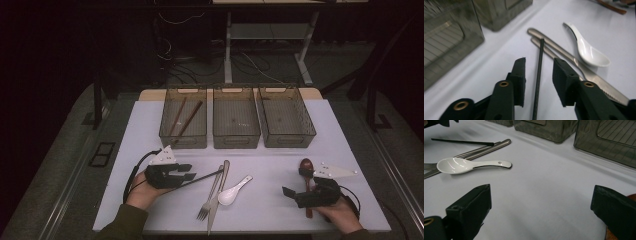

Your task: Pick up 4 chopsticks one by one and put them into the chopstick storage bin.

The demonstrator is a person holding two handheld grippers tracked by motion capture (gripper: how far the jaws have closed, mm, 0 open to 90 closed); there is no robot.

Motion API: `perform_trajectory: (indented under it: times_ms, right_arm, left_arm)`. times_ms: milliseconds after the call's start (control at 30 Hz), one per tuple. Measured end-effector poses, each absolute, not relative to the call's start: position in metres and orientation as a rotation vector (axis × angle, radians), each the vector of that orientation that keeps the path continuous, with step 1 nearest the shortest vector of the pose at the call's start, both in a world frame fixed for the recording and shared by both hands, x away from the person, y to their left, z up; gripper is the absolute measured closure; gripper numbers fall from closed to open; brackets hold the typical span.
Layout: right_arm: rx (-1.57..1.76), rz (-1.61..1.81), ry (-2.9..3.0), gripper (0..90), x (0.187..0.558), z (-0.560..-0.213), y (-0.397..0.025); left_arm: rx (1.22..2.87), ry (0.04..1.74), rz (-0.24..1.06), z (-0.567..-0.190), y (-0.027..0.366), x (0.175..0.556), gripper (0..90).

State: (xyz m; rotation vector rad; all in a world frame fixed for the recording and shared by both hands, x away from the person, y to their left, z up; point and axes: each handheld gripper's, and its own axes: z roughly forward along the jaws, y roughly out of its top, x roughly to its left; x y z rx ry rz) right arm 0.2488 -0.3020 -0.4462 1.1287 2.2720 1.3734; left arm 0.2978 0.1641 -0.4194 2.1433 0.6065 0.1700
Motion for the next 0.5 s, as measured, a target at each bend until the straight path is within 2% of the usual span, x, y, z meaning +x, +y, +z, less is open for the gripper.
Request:
perform_trajectory:
  times_ms: [500]
  right_arm:
    - [1.125, 1.371, 2.272, 2.8, 0.249, -0.446, -0.301]
  left_arm:
    - [2.272, 0.602, 0.090, -0.442, 0.155, 0.305, 74.7]
